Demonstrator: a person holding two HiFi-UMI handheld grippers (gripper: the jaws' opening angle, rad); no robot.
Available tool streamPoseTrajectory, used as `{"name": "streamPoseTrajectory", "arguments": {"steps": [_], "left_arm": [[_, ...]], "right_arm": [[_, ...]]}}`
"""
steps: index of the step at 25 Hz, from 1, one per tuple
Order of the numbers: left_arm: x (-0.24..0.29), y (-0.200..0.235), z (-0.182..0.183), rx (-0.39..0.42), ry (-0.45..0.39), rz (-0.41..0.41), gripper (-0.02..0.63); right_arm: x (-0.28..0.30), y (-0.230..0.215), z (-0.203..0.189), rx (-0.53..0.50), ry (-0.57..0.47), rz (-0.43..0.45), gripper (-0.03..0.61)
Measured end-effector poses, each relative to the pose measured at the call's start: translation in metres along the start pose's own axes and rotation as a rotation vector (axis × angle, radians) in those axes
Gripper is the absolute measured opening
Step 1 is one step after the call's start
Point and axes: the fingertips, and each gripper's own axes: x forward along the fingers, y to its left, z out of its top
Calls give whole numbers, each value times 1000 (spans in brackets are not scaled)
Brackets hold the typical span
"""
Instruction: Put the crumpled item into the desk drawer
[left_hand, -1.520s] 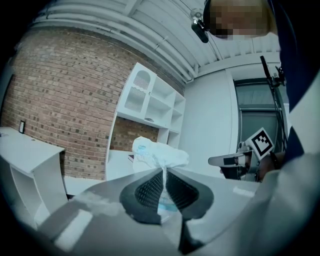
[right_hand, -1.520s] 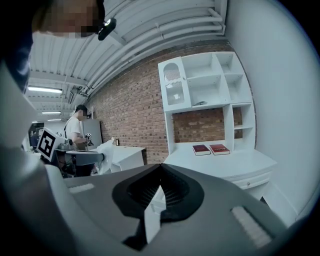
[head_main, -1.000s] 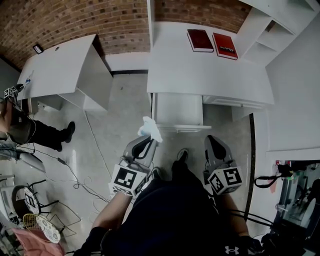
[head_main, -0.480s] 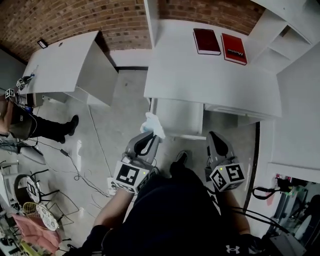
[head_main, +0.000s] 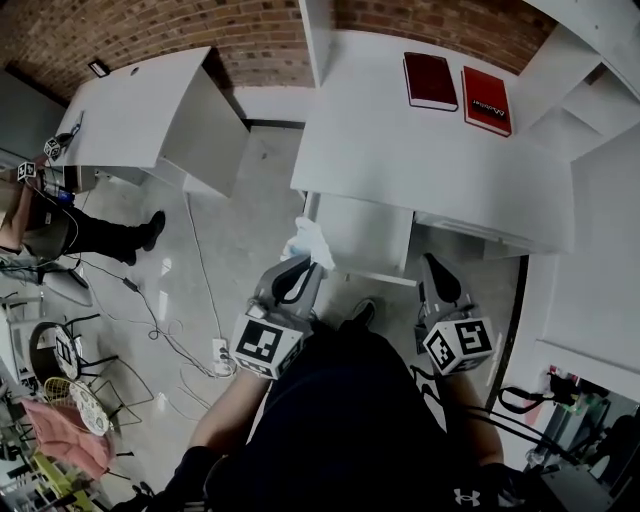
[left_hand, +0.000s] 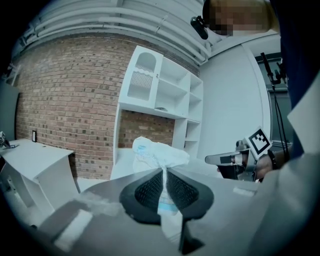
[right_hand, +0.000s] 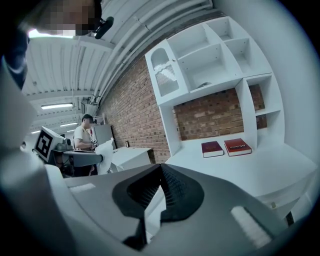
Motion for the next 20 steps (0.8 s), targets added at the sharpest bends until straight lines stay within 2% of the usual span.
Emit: {"name": "streamPoseTrajectory", "arguments": {"steps": [10,20], "left_arm": [[20,26,-22,33,80,-26,23],[67,39,-55,122,217,-188,23]], "right_arm": [[25,-1,-5,32,36,-19,2],[48,-13,-8,60,66,-106,2]]}}
